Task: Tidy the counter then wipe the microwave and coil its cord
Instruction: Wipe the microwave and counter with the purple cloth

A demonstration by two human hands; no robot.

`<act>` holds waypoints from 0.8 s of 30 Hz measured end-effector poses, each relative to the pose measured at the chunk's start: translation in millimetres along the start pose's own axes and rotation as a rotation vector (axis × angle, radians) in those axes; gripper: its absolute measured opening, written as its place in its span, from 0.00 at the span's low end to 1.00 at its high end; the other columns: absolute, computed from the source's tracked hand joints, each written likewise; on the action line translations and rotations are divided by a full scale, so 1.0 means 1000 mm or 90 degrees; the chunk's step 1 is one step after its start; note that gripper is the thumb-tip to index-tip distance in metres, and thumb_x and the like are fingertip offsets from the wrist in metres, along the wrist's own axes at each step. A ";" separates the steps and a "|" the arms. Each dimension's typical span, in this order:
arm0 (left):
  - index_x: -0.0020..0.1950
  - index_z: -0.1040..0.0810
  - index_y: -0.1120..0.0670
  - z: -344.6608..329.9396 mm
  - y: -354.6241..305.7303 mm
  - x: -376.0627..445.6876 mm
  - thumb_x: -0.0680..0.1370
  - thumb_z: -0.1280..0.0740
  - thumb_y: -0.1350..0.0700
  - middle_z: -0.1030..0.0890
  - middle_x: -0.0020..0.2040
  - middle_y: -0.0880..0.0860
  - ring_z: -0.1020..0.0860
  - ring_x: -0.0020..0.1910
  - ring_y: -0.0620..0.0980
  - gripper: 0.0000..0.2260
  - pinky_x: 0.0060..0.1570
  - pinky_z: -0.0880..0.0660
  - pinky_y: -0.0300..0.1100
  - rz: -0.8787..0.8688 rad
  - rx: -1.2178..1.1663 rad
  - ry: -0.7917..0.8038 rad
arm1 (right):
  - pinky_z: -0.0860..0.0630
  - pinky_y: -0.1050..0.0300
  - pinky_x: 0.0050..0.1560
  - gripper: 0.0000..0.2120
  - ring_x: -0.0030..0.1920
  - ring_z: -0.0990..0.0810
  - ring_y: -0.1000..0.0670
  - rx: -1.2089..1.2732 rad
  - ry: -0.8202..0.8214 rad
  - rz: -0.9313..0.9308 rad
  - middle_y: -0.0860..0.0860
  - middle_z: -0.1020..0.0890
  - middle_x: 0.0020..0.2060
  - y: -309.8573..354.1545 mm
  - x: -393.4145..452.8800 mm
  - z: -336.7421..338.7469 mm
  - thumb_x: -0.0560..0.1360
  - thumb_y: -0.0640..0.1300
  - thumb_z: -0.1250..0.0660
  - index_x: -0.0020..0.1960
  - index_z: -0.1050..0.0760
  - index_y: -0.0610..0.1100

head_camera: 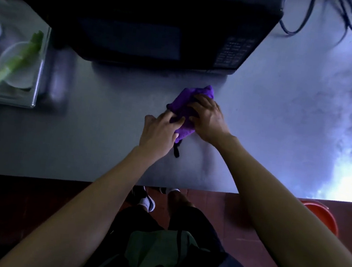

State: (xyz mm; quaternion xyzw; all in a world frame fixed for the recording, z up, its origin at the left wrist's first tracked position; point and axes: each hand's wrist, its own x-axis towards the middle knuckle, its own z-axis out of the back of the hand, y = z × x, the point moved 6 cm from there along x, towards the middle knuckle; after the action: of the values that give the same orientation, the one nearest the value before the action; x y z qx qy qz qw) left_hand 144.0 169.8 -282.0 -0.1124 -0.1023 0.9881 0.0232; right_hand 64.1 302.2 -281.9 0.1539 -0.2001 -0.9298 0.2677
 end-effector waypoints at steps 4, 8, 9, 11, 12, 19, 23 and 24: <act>0.71 0.27 0.44 0.000 -0.024 0.023 0.77 0.32 0.52 0.27 0.62 0.47 0.25 0.59 0.49 0.22 0.53 0.33 0.50 -0.012 -0.025 0.010 | 0.38 0.44 0.73 0.24 0.78 0.44 0.42 -0.009 0.028 -0.062 0.45 0.41 0.79 -0.031 -0.005 0.011 0.77 0.48 0.33 0.72 0.29 0.48; 0.71 0.27 0.44 -0.001 -0.038 0.026 0.77 0.32 0.53 0.26 0.63 0.47 0.26 0.62 0.49 0.22 0.55 0.32 0.51 -0.033 -0.033 0.008 | 0.37 0.40 0.73 0.26 0.78 0.46 0.41 -0.010 0.043 -0.080 0.44 0.42 0.79 -0.043 -0.016 0.017 0.77 0.50 0.34 0.74 0.31 0.49; 0.71 0.27 0.44 -0.002 -0.040 0.025 0.77 0.32 0.53 0.26 0.63 0.47 0.27 0.62 0.49 0.22 0.55 0.32 0.50 -0.041 -0.032 0.009 | 0.37 0.40 0.73 0.26 0.78 0.45 0.40 -0.009 0.047 -0.083 0.44 0.41 0.79 -0.043 -0.019 0.018 0.77 0.50 0.33 0.74 0.31 0.49; 0.71 0.27 0.44 -0.002 -0.045 0.020 0.77 0.32 0.52 0.26 0.64 0.47 0.27 0.63 0.48 0.22 0.56 0.34 0.49 -0.058 -0.024 0.018 | 0.37 0.39 0.73 0.26 0.77 0.44 0.40 -0.007 0.059 -0.091 0.44 0.39 0.78 -0.043 -0.028 0.020 0.77 0.51 0.33 0.74 0.31 0.49; 0.71 0.27 0.44 -0.003 -0.047 0.017 0.77 0.32 0.51 0.26 0.64 0.47 0.28 0.64 0.48 0.21 0.56 0.35 0.48 -0.068 -0.019 0.026 | 0.36 0.39 0.73 0.27 0.77 0.44 0.39 -0.004 0.065 -0.099 0.44 0.38 0.77 -0.043 -0.033 0.020 0.77 0.52 0.32 0.74 0.31 0.49; 0.69 0.25 0.43 -0.008 -0.046 -0.028 0.76 0.32 0.53 0.24 0.62 0.45 0.28 0.63 0.46 0.21 0.56 0.37 0.48 -0.138 -0.055 0.054 | 0.37 0.41 0.74 0.32 0.77 0.44 0.39 0.001 0.085 -0.188 0.42 0.39 0.77 -0.023 -0.094 -0.004 0.74 0.56 0.29 0.75 0.32 0.49; 0.70 0.26 0.43 -0.015 -0.042 -0.062 0.76 0.34 0.53 0.25 0.62 0.44 0.28 0.64 0.46 0.22 0.56 0.37 0.49 -0.144 -0.039 0.075 | 0.33 0.40 0.69 0.29 0.74 0.39 0.37 0.007 0.040 -0.221 0.40 0.33 0.74 0.001 -0.124 -0.023 0.72 0.52 0.27 0.71 0.27 0.47; 0.70 0.27 0.43 -0.015 -0.038 -0.069 0.76 0.35 0.53 0.25 0.63 0.44 0.28 0.65 0.45 0.22 0.56 0.37 0.49 -0.144 -0.033 0.070 | 0.32 0.39 0.69 0.28 0.73 0.38 0.37 0.014 0.026 -0.233 0.40 0.33 0.74 0.009 -0.128 -0.028 0.72 0.52 0.27 0.71 0.27 0.47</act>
State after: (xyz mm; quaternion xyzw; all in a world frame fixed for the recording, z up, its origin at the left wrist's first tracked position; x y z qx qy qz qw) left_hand 215.6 205.0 -273.9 -0.1549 -0.1386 0.9685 0.1371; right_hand 182.6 358.8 -279.1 0.2095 -0.1736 -0.9575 0.0963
